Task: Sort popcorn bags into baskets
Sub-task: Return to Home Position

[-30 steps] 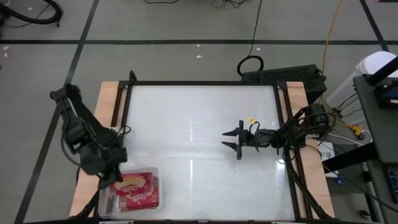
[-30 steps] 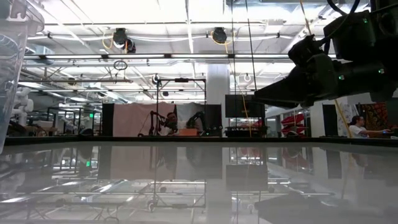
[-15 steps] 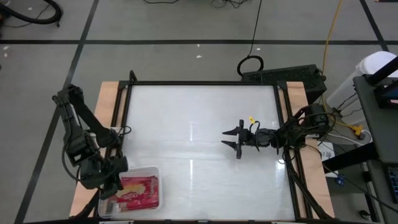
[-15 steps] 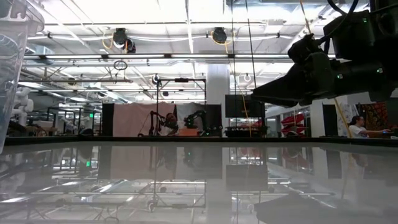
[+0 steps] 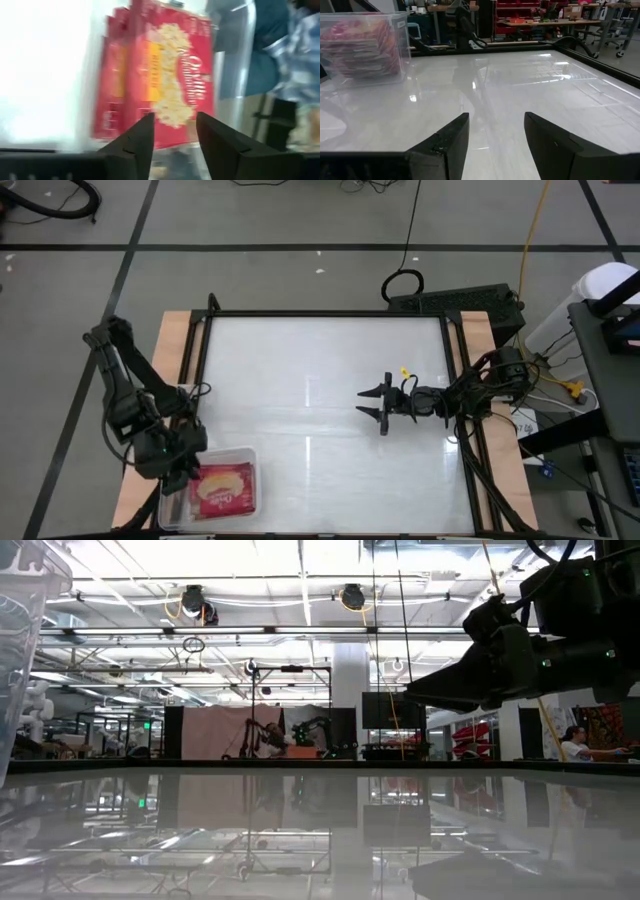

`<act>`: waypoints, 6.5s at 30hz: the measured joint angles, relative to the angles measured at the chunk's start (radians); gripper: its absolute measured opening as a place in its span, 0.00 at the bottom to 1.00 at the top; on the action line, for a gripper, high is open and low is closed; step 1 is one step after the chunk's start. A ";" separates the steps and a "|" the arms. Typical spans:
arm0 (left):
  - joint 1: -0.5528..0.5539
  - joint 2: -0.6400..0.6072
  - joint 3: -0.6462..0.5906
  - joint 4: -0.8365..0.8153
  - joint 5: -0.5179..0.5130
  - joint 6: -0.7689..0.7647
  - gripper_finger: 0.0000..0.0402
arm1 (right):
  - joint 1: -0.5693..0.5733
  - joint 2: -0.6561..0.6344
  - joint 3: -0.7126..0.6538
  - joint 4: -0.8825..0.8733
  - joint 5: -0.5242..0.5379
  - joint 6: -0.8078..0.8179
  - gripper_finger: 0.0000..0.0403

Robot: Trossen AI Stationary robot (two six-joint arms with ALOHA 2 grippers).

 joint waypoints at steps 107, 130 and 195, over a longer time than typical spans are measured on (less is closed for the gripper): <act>1.089 -0.594 -1.049 1.448 0.136 1.439 0.00 | -0.181 -1.105 -0.187 -0.841 -0.087 -0.276 0.00; 1.089 -0.640 -1.049 1.409 0.136 1.442 0.00 | -0.022 -1.462 -0.187 -1.195 -0.076 -0.167 0.00; 1.117 -0.700 -1.048 1.379 0.167 1.468 0.01 | -0.044 -1.661 -0.187 -1.406 -0.137 -0.227 0.00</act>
